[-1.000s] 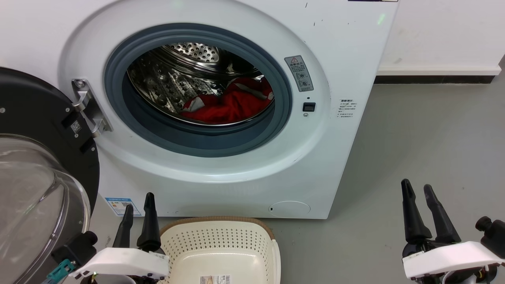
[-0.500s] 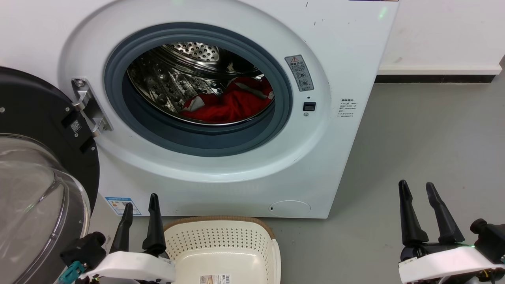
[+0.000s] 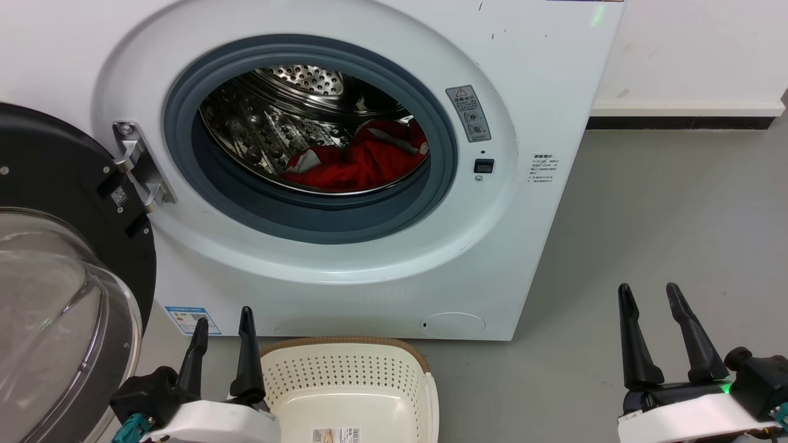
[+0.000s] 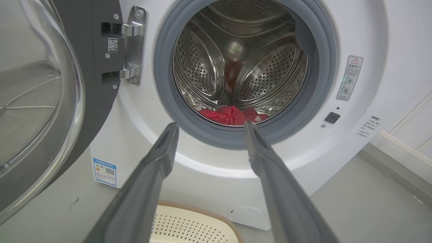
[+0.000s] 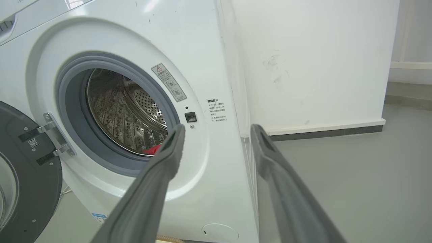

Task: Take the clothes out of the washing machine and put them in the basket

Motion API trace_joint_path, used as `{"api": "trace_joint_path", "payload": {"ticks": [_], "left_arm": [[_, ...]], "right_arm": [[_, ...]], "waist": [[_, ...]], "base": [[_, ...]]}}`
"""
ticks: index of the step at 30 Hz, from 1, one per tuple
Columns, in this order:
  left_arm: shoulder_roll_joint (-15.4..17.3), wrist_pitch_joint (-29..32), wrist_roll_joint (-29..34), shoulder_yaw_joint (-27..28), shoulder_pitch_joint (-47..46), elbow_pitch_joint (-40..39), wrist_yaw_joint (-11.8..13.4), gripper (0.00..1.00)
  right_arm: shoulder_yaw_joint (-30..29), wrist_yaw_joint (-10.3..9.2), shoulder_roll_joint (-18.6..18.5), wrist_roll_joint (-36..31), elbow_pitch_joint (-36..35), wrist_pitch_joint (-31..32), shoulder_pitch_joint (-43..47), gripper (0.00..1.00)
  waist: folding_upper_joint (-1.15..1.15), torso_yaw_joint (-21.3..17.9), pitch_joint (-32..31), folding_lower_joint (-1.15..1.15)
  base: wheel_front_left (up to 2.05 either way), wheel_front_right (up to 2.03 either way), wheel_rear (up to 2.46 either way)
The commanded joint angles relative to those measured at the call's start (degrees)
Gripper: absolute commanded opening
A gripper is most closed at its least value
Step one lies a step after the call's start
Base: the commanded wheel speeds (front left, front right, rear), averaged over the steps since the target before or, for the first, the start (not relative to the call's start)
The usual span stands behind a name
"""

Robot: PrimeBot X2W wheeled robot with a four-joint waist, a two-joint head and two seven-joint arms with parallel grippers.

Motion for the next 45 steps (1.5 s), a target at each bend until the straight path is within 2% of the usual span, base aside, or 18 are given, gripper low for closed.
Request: {"api": "trace_joint_path", "payload": {"ticks": [1, 27, 38, 45], "left_arm": [[0.2, -0.5, 1.5, -0.2, 0.3, -0.7, 0.2, 1.00], [0.2, -3.5, 12.9, -1.2, 2.5, -0.8, 1.0, 1.00], [0.2, -4.5, 16.3, -1.6, 3.2, -0.5, 1.1, 1.00], [0.2, -4.4, 15.6, -1.4, 3.2, 0.1, 0.9, 1.00]], "right_arm": [[0.2, 0.00, -0.3, -1.6, -0.9, -0.6, 0.4, 1.00], [1.1, -0.01, -0.3, -13.5, -2.8, -3.7, 2.6, 1.00], [0.9, -0.01, -0.3, -16.4, -2.6, -4.6, 3.4, 1.00], [0.5, -0.01, -0.2, -15.2, -1.5, -4.6, 3.5, 1.00]], "waist": [[0.00, 0.0, 0.0, 0.00], [0.00, 0.2, -0.5, 0.00], [0.00, 0.1, -0.5, 0.00], [0.00, 0.1, -0.5, 0.00]], "base": [[0.00, 0.00, 0.00], [0.00, 0.00, 0.00], [0.00, 0.00, 0.00], [0.00, 0.00, 0.00]]}}
